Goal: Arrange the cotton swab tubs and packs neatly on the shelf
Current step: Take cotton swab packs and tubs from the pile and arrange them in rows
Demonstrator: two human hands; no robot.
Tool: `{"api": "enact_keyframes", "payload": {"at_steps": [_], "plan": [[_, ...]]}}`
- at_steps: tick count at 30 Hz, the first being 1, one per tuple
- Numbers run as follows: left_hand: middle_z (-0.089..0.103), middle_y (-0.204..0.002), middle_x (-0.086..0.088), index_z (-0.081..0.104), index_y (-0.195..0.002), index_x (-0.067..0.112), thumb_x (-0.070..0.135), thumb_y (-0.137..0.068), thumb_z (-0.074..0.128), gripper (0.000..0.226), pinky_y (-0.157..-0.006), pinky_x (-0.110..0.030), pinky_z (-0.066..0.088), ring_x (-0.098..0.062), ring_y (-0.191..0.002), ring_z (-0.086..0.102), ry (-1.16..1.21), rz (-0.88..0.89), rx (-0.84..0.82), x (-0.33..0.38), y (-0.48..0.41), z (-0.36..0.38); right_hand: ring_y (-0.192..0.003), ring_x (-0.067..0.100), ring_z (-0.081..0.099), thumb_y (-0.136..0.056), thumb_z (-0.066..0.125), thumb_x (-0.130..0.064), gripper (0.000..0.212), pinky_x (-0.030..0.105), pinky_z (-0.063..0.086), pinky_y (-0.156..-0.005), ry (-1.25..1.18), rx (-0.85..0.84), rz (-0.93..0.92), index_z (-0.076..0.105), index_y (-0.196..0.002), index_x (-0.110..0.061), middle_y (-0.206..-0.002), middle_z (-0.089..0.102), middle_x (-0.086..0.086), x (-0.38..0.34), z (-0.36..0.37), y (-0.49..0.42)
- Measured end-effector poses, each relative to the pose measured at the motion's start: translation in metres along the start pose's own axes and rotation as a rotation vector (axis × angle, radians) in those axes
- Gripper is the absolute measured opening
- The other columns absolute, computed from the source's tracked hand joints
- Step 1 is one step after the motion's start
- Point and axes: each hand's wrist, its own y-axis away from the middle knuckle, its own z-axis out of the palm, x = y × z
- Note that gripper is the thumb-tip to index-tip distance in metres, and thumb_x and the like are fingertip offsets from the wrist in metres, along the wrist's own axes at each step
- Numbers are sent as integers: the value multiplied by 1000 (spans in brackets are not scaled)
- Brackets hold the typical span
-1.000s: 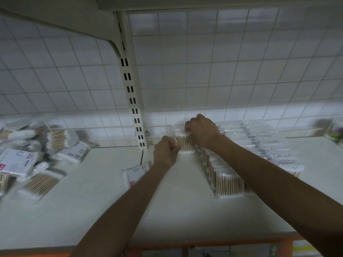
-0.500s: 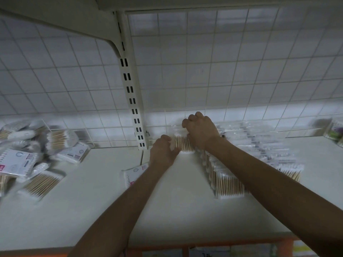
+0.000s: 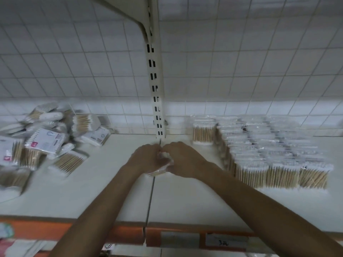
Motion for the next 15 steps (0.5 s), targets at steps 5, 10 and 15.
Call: {"api": "enact_keyframes", "payload": {"at_steps": [5,10,15], "plan": [[63,-105,-4,59,-109,19,34,-85,51,29,-88,-39,48,-26,-101,59,8,-15,62,-10,3,7,-106,28,48,-78,71,-28,51,36,39,-89,45,55,-88,49,-119,-6,-116,56,10,-16,22,6],[66,-105,3,61,-108,25,30,-85,59,24,-79,-26,45,-17,-97,61,197,5,27,-16,4,-2,-103,32,52,-86,61,-20,46,41,43,-87,57,164,-118,49,-129,-7,-113,61,13,-13,25,5],[65,-87,4,70,-89,19,44,-85,62,27,-71,-26,43,-11,-80,58,734,-42,-34,-22,3,-20,-104,25,53,-93,55,-24,43,30,38,-89,-176,294,-75,46,-134,-15,-120,61,6,-4,3,4]]}}
